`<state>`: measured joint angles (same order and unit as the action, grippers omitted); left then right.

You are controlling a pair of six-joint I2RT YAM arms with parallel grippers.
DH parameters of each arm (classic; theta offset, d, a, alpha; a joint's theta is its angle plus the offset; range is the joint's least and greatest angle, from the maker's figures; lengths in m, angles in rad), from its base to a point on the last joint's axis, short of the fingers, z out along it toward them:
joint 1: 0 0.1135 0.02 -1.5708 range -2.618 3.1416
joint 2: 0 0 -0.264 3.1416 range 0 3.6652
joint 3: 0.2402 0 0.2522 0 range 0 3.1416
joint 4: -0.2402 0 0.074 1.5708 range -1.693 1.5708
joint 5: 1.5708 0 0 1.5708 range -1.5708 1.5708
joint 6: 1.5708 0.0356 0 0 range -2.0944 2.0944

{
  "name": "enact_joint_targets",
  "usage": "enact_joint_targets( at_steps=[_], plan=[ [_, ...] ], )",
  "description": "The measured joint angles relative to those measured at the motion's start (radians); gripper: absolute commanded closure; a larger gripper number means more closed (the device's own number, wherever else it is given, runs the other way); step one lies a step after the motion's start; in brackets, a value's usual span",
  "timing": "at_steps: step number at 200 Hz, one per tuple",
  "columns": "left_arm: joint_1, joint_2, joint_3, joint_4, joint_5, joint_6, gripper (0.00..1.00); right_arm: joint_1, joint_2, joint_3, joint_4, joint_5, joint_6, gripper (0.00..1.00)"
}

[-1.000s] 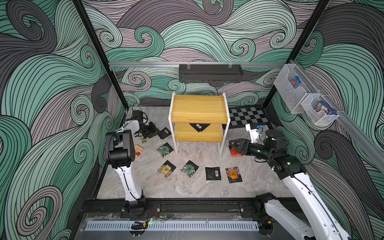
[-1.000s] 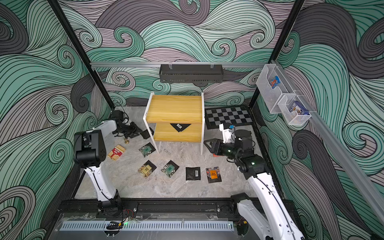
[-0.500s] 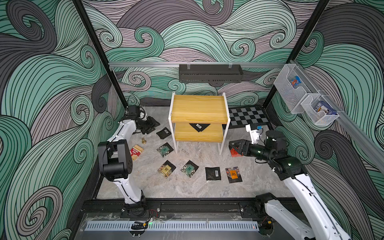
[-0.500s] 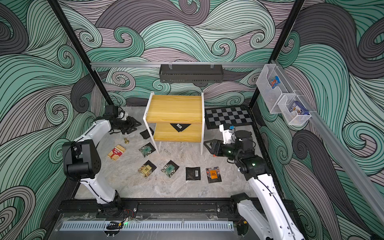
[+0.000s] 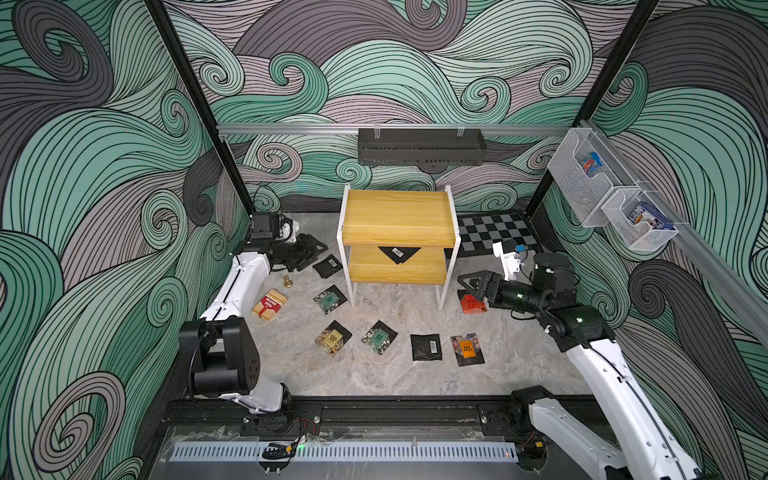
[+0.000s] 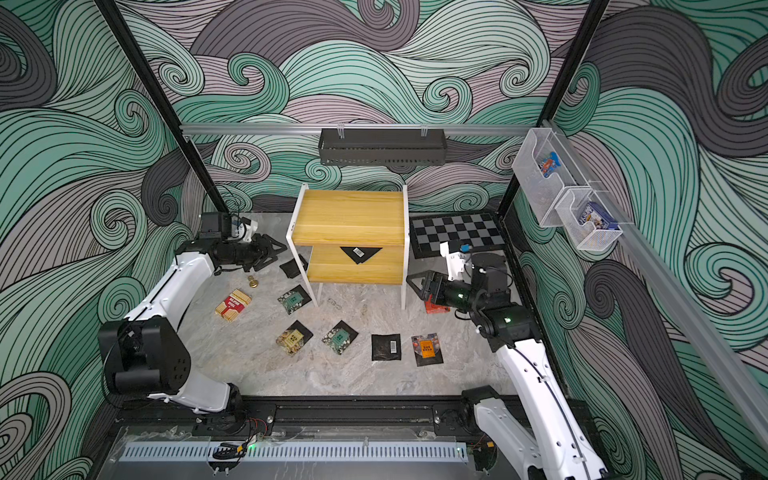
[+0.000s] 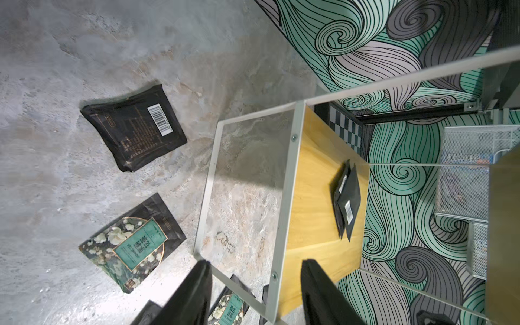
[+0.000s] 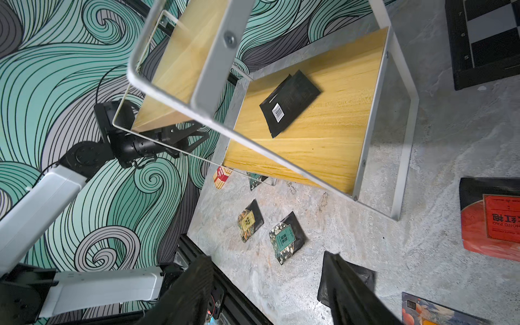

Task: Remove the tea bags from the shelf
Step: Pick up the tea bag from the shelf.

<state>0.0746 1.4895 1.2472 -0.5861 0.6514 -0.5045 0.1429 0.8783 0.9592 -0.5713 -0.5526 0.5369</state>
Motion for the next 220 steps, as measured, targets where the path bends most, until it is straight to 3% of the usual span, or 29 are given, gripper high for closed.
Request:
enact_joint_targets(
  at_steps=[129, 137, 140, 144, 220],
  plan=[
    [-0.082, -0.119, -0.106, 0.002, 0.042, -0.003, 0.44, -0.143, 0.220, 0.077, 0.087, -0.043, 0.050, 0.20],
    [-0.082, -0.119, -0.106, 0.002, 0.042, -0.003, 0.44, -0.146, 0.238, 0.077, 0.097, -0.046, 0.055, 0.16],
    [-0.082, -0.119, -0.106, 0.002, 0.042, -0.003, 0.44, -0.147, 0.244, 0.077, 0.102, -0.047, 0.055, 0.04],
    [-0.082, -0.119, -0.106, 0.002, 0.042, -0.003, 0.44, -0.149, 0.253, 0.077, 0.106, -0.050, 0.058, 0.01],
    [-0.084, -0.119, -0.109, 0.002, 0.059, -0.002, 0.44, -0.149, 0.485, 0.130, 0.196, -0.084, 0.077, 0.02]
  ],
)
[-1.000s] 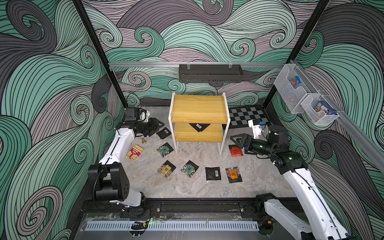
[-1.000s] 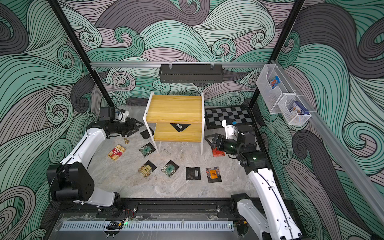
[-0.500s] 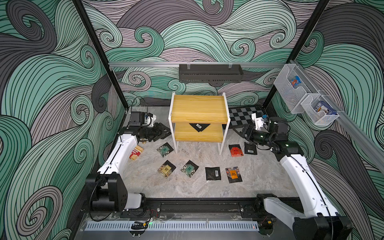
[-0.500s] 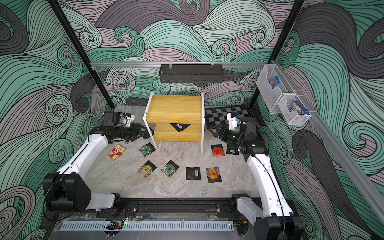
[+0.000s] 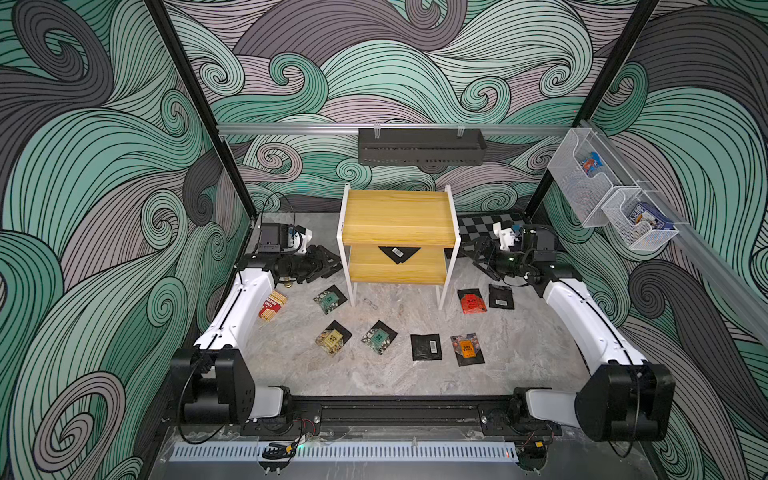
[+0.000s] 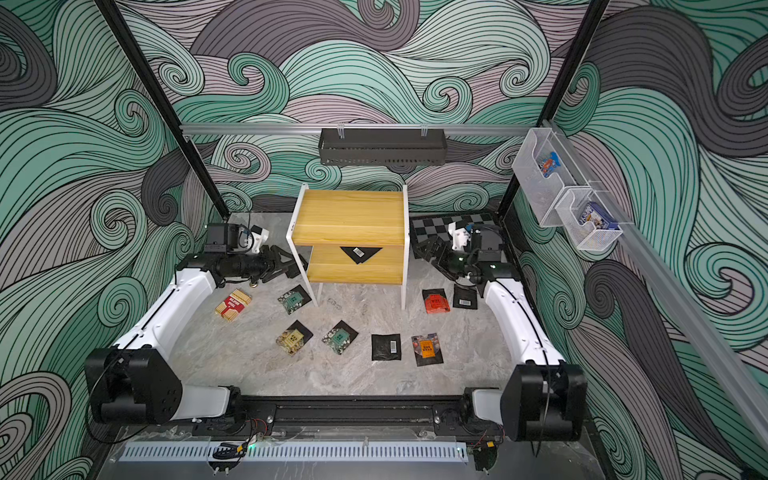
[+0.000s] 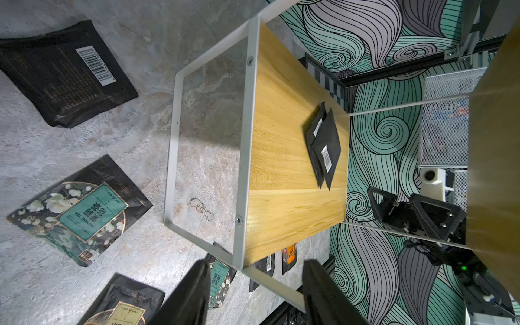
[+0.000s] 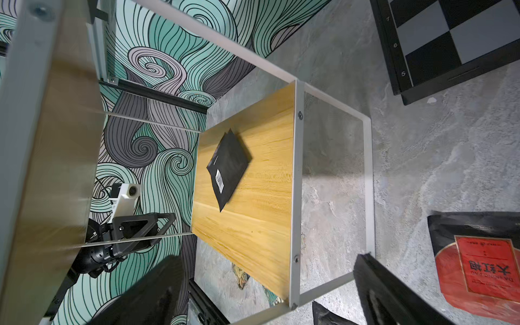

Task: Remove the tea bags from the shelf
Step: Pick up the tea bag from the shelf.

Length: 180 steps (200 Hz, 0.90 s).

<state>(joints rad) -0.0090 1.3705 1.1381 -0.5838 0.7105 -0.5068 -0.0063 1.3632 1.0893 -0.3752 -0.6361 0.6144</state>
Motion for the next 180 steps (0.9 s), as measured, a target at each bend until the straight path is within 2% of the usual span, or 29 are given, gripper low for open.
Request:
enact_joint_targets(
  at_steps=[45, 90, 180],
  plan=[
    [-0.008, 0.000, -0.003, 0.000, 0.008, 0.000, 0.44, 0.008, 0.175, 0.090, 0.050, -0.079, 0.002, 0.03],
    [-0.020, 0.001, -0.011, 0.000, 0.010, 0.000, 0.44, 0.076, 0.322, 0.185, 0.061, -0.123, 0.001, 0.03],
    [-0.043, 0.001, -0.029, 0.000, 0.010, 0.000, 0.46, 0.174, 0.496, 0.325, 0.022, -0.130, -0.022, 0.06]
  ],
)
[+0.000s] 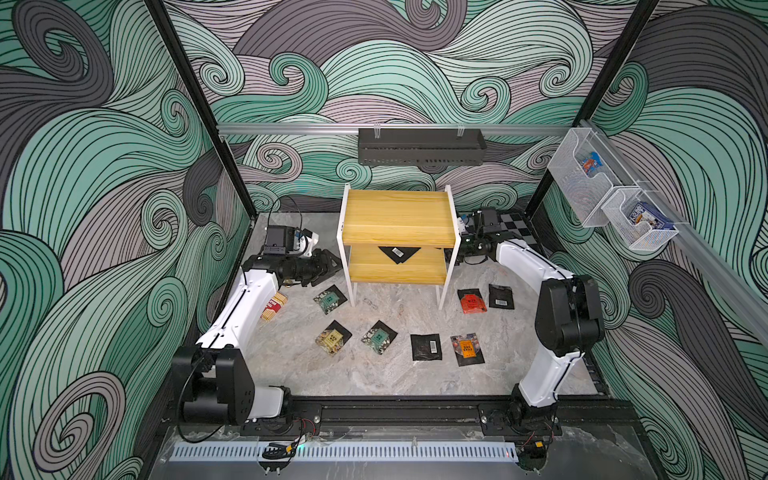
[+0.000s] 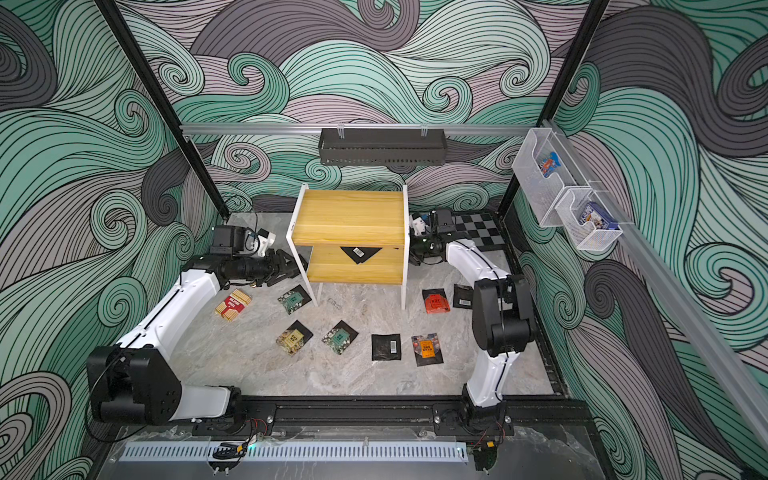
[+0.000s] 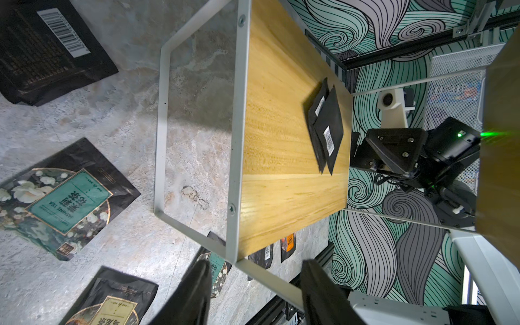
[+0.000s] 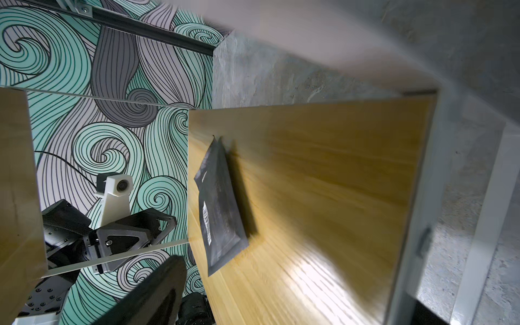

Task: Remove the tea bags from the shelf
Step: Pick up the tea bag from the shelf.

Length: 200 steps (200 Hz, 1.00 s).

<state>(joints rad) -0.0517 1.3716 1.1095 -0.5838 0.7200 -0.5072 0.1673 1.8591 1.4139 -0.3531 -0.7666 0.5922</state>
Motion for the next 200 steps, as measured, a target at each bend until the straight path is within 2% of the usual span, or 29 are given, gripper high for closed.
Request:
enact_joint_targets(
  at_steps=[34, 76, 108, 200],
  plan=[
    [-0.010, 0.000, -0.007, 0.000, -0.002, 0.000, 0.46, 0.023, 0.027, 0.024, -0.019, 0.002, -0.007, 0.07],
    [-0.011, 0.000, -0.010, 0.000, -0.006, 0.000, 0.47, 0.037, 0.042, 0.034, -0.026, 0.027, -0.006, 0.14],
    [-0.013, 0.000, -0.011, 0.000, -0.013, 0.000, 0.48, 0.042, 0.042, 0.034, -0.032, 0.067, -0.002, 0.20],
    [-0.013, 0.000, -0.028, 0.000, -0.021, 0.000, 0.48, 0.053, 0.040, 0.023, -0.001, 0.196, 0.051, 0.26]
  ],
)
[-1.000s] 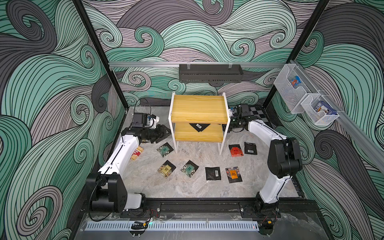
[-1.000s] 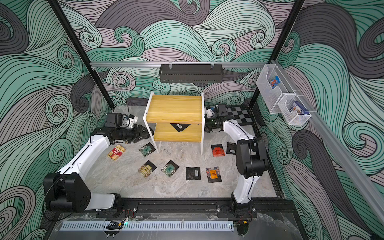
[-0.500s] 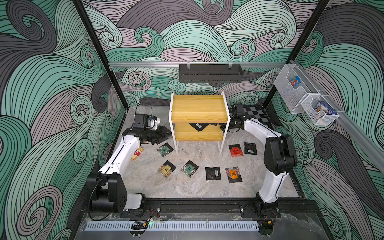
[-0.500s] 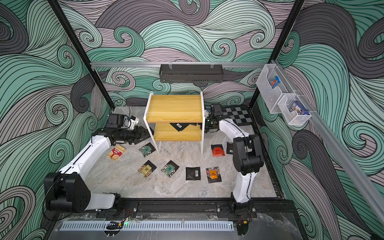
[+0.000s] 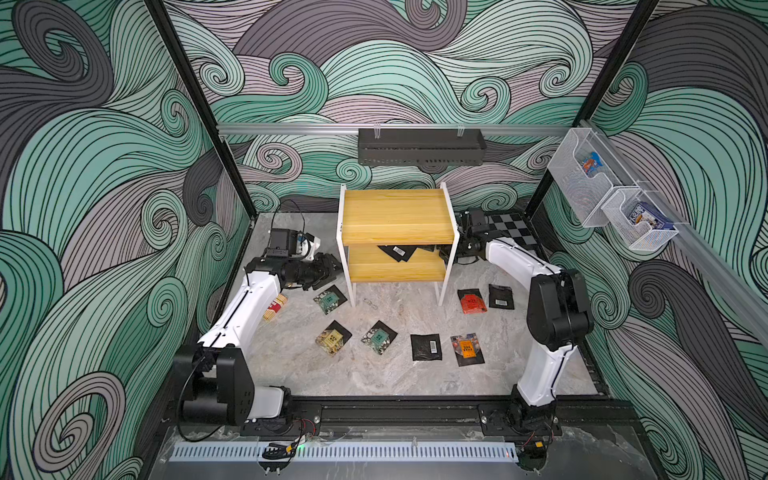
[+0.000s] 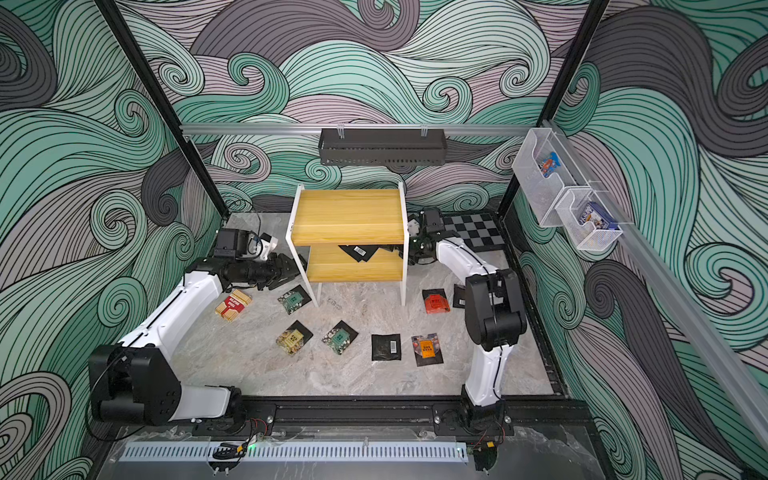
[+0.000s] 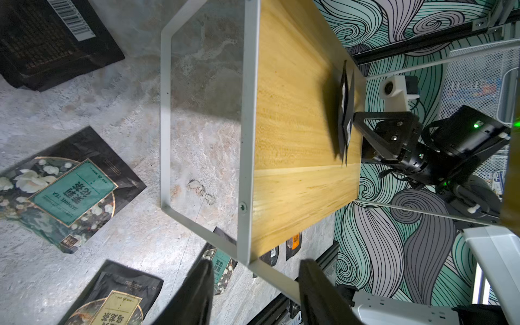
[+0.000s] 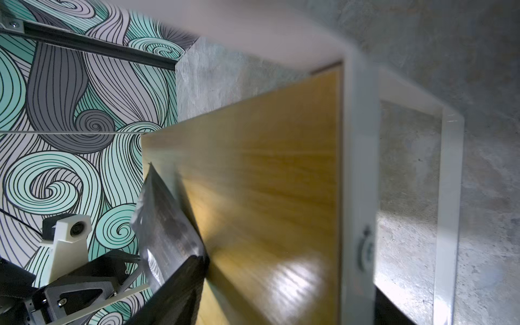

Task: Remove the tea bags from the shelf
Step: Pick up the tea bag from the shelf.

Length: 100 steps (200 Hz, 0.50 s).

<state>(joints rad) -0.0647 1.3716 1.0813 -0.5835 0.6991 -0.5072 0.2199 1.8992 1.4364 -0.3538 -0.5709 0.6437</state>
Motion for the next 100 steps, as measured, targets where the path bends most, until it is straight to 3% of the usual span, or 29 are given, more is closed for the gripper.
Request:
enact_joint_targets(
  at_steps=[100],
  plan=[
    [-0.004, 0.000, -0.006, -0.001, -0.007, 0.002, 0.48, -0.027, -0.127, -0.135, 0.044, 0.092, -0.011, 0.26]
  ],
)
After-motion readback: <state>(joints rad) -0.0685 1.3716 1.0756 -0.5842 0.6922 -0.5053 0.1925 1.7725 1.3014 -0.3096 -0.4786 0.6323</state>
